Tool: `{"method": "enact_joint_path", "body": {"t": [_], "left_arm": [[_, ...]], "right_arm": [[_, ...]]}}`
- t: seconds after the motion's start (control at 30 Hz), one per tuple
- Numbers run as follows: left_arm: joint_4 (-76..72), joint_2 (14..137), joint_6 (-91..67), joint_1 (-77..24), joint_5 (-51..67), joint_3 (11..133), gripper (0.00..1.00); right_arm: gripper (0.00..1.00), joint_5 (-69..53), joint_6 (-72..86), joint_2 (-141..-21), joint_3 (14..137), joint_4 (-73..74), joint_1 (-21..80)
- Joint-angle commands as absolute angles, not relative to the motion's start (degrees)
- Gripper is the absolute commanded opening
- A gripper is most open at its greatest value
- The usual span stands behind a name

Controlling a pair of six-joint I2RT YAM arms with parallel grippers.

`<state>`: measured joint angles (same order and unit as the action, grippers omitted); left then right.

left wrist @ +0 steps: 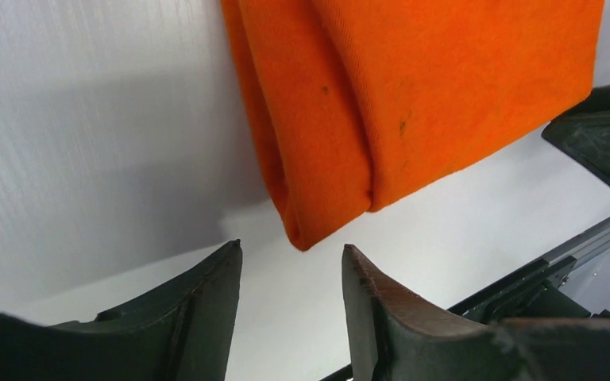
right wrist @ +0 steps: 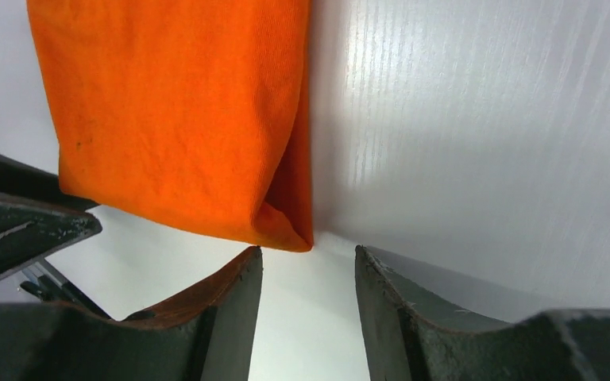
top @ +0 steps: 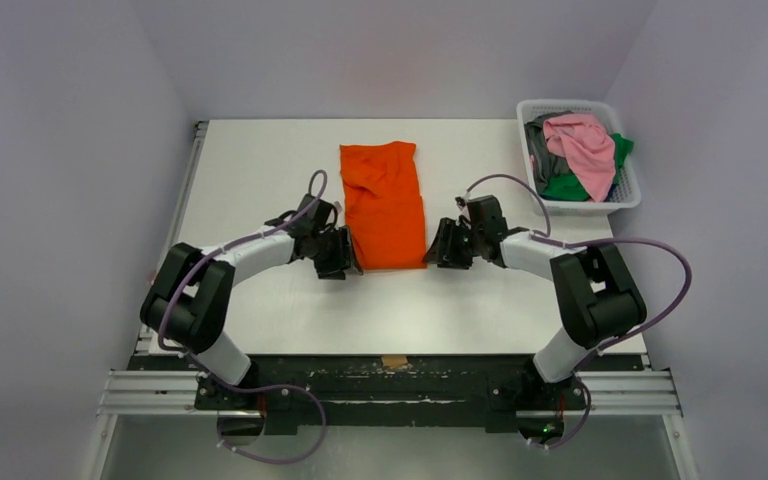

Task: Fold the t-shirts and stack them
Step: Grab one side of the 2/3 rectangular tshirt with both arms

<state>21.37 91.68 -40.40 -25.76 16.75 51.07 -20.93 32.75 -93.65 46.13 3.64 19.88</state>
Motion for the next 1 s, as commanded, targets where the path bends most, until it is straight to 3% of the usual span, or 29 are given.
{"method": "enact_joint_path", "body": {"t": [0.0,0.17,0.27,0.37,0.63,0.7,0.8,0.97], "left_arm": [[14.9,94.5,-39.5,-25.7,18.5,52.5,0.45],[16.0,98.1,-38.4,-25.7,17.1,55.3,0.39],[16.2,99.4,-38.0,-25.7,16.8,56.0,0.24],[15.6,99.4,-38.1,-25.7,17.2,55.5,0.01],[13.8,98.9,-38.4,-25.7,17.4,53.4,0.0],[13.1,98.4,-38.4,-25.6,17.0,52.6,0.0],[12.8,96.8,-38.4,-25.6,15.6,51.0,0.0],[12.9,92.3,-39.5,-25.7,13.3,45.5,0.0]], "right_arm": [[0.45,-25.3,33.5,-92.6,44.2,-2.3,20.6],[0.41,-24.6,33.1,-94.2,44.0,-2.6,20.7],[0.37,-24.5,32.9,-95.4,44.5,-2.7,20.7],[0.34,-25.8,33.2,-96.4,44.9,-3.4,20.9],[0.28,-29.4,34.0,-98.8,45.1,-5.4,23.0],[0.21,-28.9,34.1,-99.1,45.0,-5.3,23.1],[0.01,-26.5,34.1,-98.3,44.7,-3.9,23.1],[0.0,-23.0,34.8,-93.9,42.0,-0.2,23.1]]}}
